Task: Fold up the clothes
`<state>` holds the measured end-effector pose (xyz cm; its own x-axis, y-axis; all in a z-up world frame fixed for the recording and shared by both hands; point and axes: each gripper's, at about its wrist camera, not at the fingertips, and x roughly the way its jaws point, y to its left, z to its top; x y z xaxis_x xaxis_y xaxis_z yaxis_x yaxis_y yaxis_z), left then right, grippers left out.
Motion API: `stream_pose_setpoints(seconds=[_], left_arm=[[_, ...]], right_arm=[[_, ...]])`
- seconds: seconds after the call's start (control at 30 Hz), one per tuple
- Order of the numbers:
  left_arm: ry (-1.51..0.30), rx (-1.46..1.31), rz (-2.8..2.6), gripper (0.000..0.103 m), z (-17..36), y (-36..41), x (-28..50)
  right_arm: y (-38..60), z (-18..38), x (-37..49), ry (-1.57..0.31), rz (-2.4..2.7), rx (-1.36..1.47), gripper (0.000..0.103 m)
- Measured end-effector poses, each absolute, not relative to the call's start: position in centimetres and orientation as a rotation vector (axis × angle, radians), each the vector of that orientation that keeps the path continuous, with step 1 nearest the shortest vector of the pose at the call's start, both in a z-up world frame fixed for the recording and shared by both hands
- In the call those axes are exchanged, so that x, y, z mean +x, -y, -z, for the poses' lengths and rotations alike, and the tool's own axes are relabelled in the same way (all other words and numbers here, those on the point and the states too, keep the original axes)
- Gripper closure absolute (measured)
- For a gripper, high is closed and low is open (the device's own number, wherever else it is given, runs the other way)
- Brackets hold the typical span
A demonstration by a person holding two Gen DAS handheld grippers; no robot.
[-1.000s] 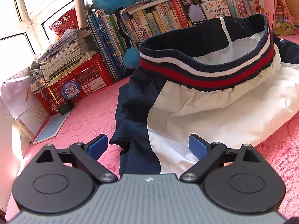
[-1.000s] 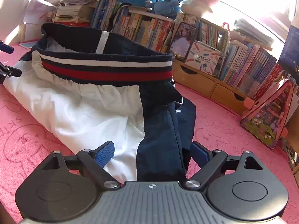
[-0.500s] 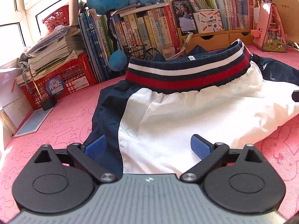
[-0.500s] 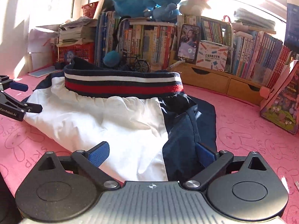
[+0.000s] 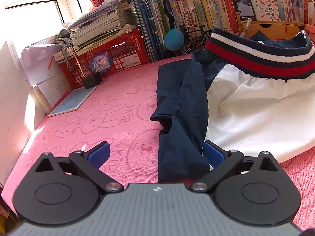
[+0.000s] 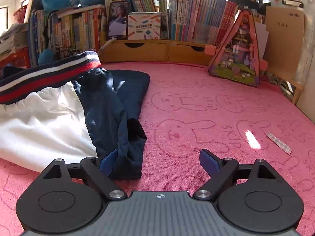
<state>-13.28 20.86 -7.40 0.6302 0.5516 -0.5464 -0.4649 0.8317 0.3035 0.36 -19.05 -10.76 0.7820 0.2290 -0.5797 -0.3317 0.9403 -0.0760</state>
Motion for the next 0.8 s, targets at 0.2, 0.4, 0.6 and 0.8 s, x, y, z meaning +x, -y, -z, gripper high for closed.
stream_pose_setpoints(seconds=[0.2,0.4,0.6,0.8], left_arm=[[-0.686,0.085,-0.605,0.000,6.7,-22.3,-15.2],[-0.635,0.149,-0.664,0.000,5.1,-22.2,-16.9],[-0.643,0.099,-0.712,0.003,5.4,-24.6,-18.4],[-0.475,0.095,-0.359,0.000,2.3,-21.9,-15.3]], right_arm=[[19.4,10.2,-0.7,-0.545,-0.265,-0.198,0.011],[22.5,8.9,0.4,-0.583,-0.220,-0.057,0.010],[26.8,8.2,0.2,-0.556,-0.083,-0.133,0.010],[22.1,6.3,-0.4,-0.463,-0.425,-0.195,0.010]])
